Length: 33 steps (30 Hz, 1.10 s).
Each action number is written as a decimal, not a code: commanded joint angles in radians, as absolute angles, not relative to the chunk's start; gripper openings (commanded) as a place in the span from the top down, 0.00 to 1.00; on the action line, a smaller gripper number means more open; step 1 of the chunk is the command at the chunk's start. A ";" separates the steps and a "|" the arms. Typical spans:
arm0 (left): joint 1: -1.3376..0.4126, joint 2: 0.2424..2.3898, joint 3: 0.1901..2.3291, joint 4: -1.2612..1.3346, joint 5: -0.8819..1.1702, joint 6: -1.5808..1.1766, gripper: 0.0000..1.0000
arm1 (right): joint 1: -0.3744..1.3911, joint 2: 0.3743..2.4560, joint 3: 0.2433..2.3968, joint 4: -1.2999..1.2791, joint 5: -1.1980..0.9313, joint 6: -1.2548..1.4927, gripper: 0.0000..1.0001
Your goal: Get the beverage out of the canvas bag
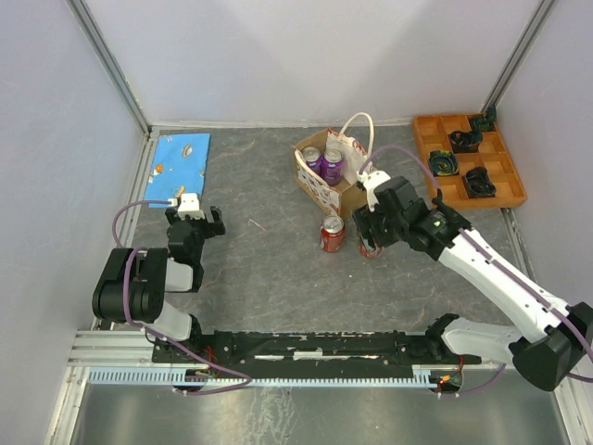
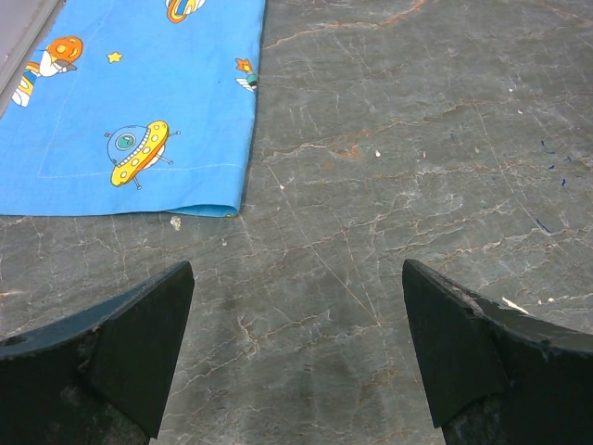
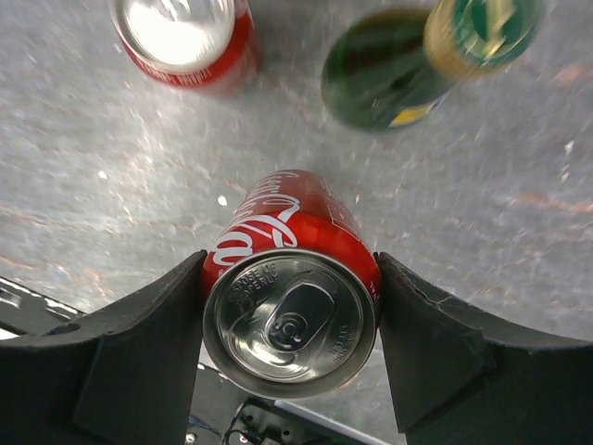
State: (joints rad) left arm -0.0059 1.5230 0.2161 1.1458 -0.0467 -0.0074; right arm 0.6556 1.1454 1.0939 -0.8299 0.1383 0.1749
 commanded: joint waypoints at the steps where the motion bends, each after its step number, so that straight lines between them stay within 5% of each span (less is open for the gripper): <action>1: -0.004 1.521 0.236 1.178 -0.043 -0.017 0.01 | 0.660 1.128 1.012 -0.656 0.149 0.231 1.00; 24: -0.003 1.520 0.236 1.177 -0.043 -0.017 0.01 | 0.660 1.268 0.855 -0.493 0.279 0.324 0.99; 26: -0.003 1.520 0.236 1.178 -0.042 -0.017 0.01 | 0.661 1.267 0.853 -0.501 0.276 0.329 0.85; 31: -0.003 1.520 0.236 1.177 -0.042 -0.017 0.01 | 0.660 1.259 0.858 -0.526 0.291 0.339 0.06; 33: -0.003 1.521 0.236 1.178 -0.043 -0.017 0.01 | 0.661 1.251 0.863 -0.539 0.300 0.339 0.01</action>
State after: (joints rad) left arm -0.0059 1.5230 0.2161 1.1458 -0.0463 -0.0071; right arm 0.6575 1.2858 0.8482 -0.5533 0.2512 0.3275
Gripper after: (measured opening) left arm 0.992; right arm 0.959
